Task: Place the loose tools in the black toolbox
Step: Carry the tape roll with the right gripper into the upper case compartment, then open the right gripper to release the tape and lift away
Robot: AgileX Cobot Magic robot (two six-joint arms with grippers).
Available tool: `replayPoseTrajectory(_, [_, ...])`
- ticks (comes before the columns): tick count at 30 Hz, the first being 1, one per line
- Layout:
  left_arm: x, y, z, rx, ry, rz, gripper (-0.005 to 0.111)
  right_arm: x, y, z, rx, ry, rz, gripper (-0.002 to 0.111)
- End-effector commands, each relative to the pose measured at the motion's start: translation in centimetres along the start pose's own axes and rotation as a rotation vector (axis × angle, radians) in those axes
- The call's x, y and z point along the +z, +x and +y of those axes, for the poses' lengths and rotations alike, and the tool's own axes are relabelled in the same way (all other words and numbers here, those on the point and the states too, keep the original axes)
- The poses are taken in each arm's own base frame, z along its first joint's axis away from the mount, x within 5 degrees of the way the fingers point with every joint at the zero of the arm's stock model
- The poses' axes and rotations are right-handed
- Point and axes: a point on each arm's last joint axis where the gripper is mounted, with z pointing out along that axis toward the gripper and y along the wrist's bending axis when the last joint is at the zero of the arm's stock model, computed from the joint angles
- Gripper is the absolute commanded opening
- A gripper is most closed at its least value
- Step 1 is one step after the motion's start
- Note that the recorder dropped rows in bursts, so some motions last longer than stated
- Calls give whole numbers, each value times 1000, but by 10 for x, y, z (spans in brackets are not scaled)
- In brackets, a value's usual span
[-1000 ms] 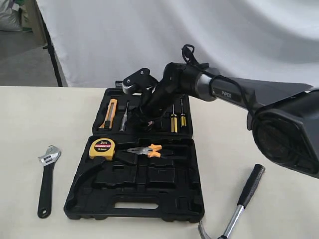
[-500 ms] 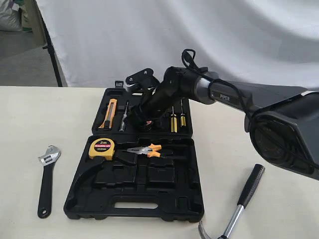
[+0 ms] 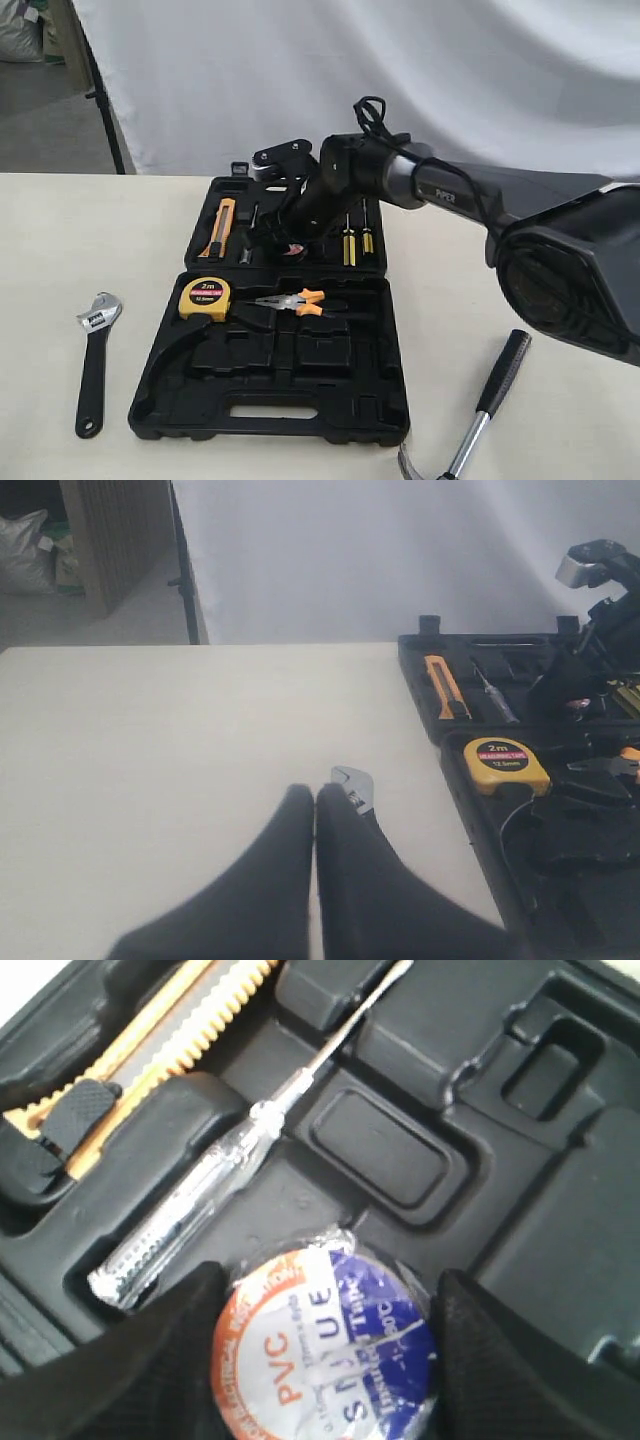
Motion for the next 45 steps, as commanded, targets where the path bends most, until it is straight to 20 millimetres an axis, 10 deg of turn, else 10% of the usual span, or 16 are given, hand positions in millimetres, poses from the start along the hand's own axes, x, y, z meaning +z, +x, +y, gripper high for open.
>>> replayPoseTrajectory(1, [0, 0, -1, -6, 11, -2, 1, -3, 6, -10, -27, 33, 56, 66])
replayPoseTrajectory(18, [0, 0, -1, -6, 11, -2, 1, -25, -10, -11, -34, 44, -13, 65])
replayPoseTrajectory(32, [0, 0, -1, -6, 11, -2, 1, -12, -2, -10, -29, 35, 20, 0])
replayPoseTrajectory(45, [0, 0, -1, -6, 11, -2, 1, -21, -8, -10, 39, 36, -3, 0])
